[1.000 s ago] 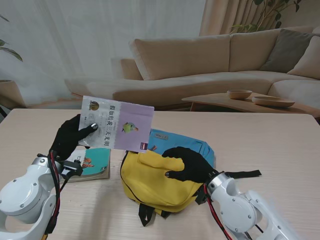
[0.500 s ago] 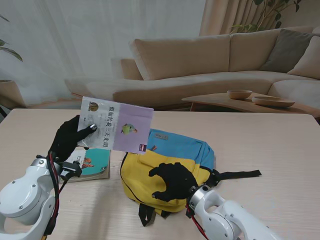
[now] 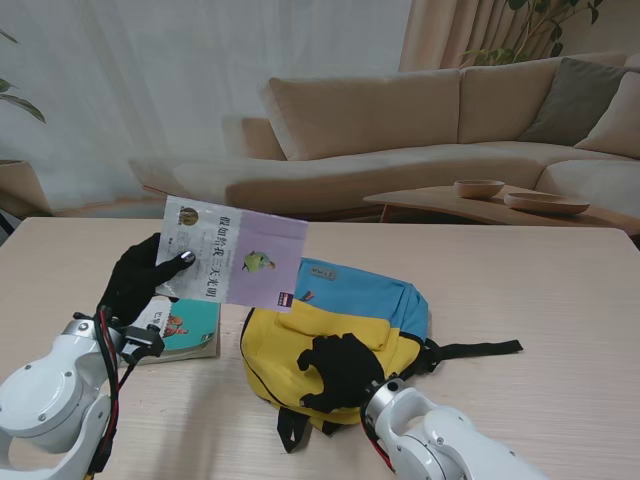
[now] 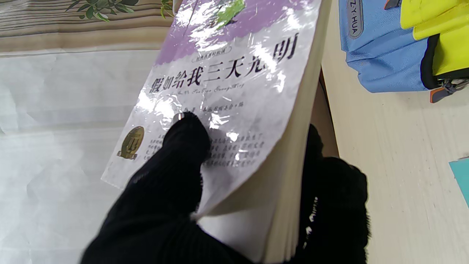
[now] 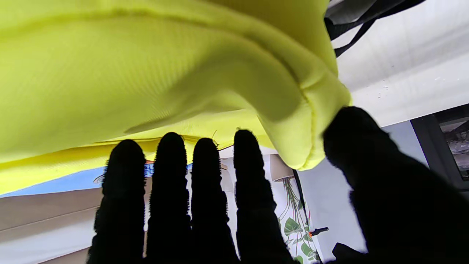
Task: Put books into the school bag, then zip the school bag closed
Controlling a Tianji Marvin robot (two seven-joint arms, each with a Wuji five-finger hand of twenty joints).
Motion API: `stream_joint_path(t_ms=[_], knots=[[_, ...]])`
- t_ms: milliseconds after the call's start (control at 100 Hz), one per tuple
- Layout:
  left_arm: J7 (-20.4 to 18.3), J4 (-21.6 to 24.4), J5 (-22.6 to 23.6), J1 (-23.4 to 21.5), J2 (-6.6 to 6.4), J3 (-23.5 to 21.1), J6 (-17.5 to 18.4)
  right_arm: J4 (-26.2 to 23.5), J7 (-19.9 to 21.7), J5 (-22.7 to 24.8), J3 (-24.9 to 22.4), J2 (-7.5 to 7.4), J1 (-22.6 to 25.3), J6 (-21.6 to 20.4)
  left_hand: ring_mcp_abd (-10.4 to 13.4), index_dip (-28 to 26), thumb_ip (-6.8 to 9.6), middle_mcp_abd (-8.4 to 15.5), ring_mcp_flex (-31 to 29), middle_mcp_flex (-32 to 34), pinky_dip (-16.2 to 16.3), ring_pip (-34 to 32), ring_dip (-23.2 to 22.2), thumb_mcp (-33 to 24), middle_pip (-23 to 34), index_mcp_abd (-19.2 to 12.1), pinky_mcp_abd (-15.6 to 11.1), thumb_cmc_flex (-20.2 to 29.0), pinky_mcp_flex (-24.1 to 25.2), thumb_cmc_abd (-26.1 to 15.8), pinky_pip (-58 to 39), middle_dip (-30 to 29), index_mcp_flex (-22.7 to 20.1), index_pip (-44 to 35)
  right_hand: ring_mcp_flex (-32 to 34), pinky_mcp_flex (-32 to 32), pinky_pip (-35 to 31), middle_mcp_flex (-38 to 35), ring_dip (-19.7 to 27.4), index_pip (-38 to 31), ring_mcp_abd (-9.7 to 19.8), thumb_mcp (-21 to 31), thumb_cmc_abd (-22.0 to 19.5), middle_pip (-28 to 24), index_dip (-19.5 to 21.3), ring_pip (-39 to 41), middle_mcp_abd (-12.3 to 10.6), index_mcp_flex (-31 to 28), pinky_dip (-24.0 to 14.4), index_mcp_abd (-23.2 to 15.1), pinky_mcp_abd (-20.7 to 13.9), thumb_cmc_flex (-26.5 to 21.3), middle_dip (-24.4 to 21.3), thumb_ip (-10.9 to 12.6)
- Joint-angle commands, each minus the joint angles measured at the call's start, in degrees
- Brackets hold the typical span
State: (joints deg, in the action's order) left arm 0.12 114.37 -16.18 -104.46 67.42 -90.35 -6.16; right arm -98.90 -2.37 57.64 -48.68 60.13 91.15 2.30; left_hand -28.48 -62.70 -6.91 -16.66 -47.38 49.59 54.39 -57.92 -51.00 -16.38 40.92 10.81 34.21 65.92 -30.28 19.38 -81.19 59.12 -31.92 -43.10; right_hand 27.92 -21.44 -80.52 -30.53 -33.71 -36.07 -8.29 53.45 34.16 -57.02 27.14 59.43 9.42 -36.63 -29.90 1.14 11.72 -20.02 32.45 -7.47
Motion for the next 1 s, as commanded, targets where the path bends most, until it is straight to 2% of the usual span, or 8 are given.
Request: stream_joint_path(t_ms=[0,20,80,210,370,510,690,990], knots=[[-0.85,0.86,-0.23,-0.38,0.3,0.05,0.02,0.82,-0.22,0.4,0.7,0.49,0.18,0.45,-1.33,-12.62,2.85,4.31,-1.77,3.66,1.69,-2.25,-0.52,-10.12,5.89,-12.94,1.58,8.05,-0.33,-8.22,-2.44,1.89,-10.7,-19.22,2.04,-1.41,-2.99,-2.17,-1.36,-3.11,1.06,5.43,2.13,-2.31,2.51,2.79,-2.04,-3.45,-1.6,-2.64,-0.76,-0.76,2.21,2.3],[-0.84,0.87,-0.23,-0.4,0.3,0.06,-0.02,1.0,-0.64,0.38,0.86,0.54,0.13,0.56,-1.33,-12.62,2.85,4.32,-1.77,3.6,1.69,-2.25,-0.52,-10.1,5.87,-12.94,1.58,8.05,-0.33,-8.16,-2.44,1.89,-10.72,-19.22,2.63,-1.65,-3.08,-2.91,-1.5,-3.74,1.08,6.82,2.4,-2.55,2.93,3.15,-2.29,-4.66,-1.63,-3.35,-0.72,-1.24,2.55,2.23],[-0.8,0.9,-0.16,-0.47,0.31,0.07,-0.07,1.36,-1.55,0.29,1.18,0.67,0.02,0.61,-1.27,-12.64,2.83,4.29,-1.85,3.62,1.7,-2.27,-0.52,-10.06,5.85,-12.97,1.61,8.05,-0.36,-8.26,-2.44,1.87,-10.76,-19.24,4.81,-2.71,-3.29,-5.06,-1.69,-16.82,1.58,9.88,6.68,-3.16,-7.15,3.89,-3.7,-7.63,-1.57,-9.0,-0.47,-6.74,4.18,-4.62],[-0.57,1.02,0.04,-0.64,0.34,0.12,-0.11,1.61,-3.32,-0.01,1.42,0.98,0.04,0.62,-1.27,-12.67,2.87,4.21,-1.83,3.67,1.7,-2.25,-0.51,-10.08,5.83,-12.94,1.5,8.05,-0.41,-8.17,-2.48,1.84,-10.82,-19.25,7.99,-4.09,-3.42,-9.19,-1.46,-23.87,2.18,15.57,9.43,-3.13,-8.0,4.09,-5.18,-17.77,-1.4,-15.95,-0.31,-11.63,3.85,-5.86],[-0.51,1.6,0.07,-1.16,0.34,-0.12,-0.09,-0.34,-4.5,-4.28,-0.54,1.87,1.62,0.37,-1.34,-12.68,2.85,4.2,-1.82,3.67,1.7,-2.25,-0.53,-10.02,5.84,-12.92,1.64,8.05,-0.3,-8.25,-2.4,1.88,-10.79,-19.22,16.38,-8.81,-2.61,-18.27,3.62,-24.23,1.14,16.06,8.01,4.54,6.47,-4.13,-4.62,-15.74,-0.06,-18.1,1.92,-12.99,-2.65,-4.03],[-0.71,2.55,0.27,-1.75,0.23,-0.33,0.15,-2.75,-5.3,-10.49,-2.06,3.14,2.6,2.15,-1.24,-12.69,2.85,4.3,-1.81,3.55,1.72,-2.27,-0.54,-9.98,5.79,-13.0,1.57,8.05,-0.36,-8.17,-2.44,1.88,-10.81,-19.2,30.01,-20.12,-6.63,-29.12,7.02,-25.83,-1.5,21.84,11.97,6.95,20.48,-3.37,-2.23,-15.1,2.05,-17.93,5.59,-14.64,-6.08,-1.13],[-0.72,3.47,0.31,-2.31,0.19,-0.49,0.3,-3.75,-5.74,-14.48,-2.31,4.11,1.54,4.7,-1.32,-12.73,2.87,4.24,-1.79,3.65,1.72,-2.26,-0.53,-9.95,5.82,-13.1,1.56,8.05,-0.39,-8.23,-2.48,1.84,-10.77,-19.19,37.9,-27.52,-14.63,-35.56,4.4,-24.74,-1.2,24.71,12.87,0.14,26.08,8.63,-1.98,-19.49,2.63,-16.37,5.3,-24.99,-0.34,-0.63],[-1.06,6.3,1.12,-4.38,-0.01,-1.47,0.56,-4.17,-3.13,-20.08,-2.31,5.03,-2.81,10.6,-1.26,-12.75,2.92,4.3,-1.89,3.68,1.75,-2.41,-0.58,-9.78,5.81,-13.14,1.4,8.05,-0.6,-8.39,-2.67,1.83,-10.7,-19.11,38.87,-29.09,-23.08,-33.72,1.13,-25.23,-0.22,21.24,6.11,-7.23,31.57,19.7,-1.1,-19.62,-0.79,-15.33,1.74,-27.47,6.1,2.88]])
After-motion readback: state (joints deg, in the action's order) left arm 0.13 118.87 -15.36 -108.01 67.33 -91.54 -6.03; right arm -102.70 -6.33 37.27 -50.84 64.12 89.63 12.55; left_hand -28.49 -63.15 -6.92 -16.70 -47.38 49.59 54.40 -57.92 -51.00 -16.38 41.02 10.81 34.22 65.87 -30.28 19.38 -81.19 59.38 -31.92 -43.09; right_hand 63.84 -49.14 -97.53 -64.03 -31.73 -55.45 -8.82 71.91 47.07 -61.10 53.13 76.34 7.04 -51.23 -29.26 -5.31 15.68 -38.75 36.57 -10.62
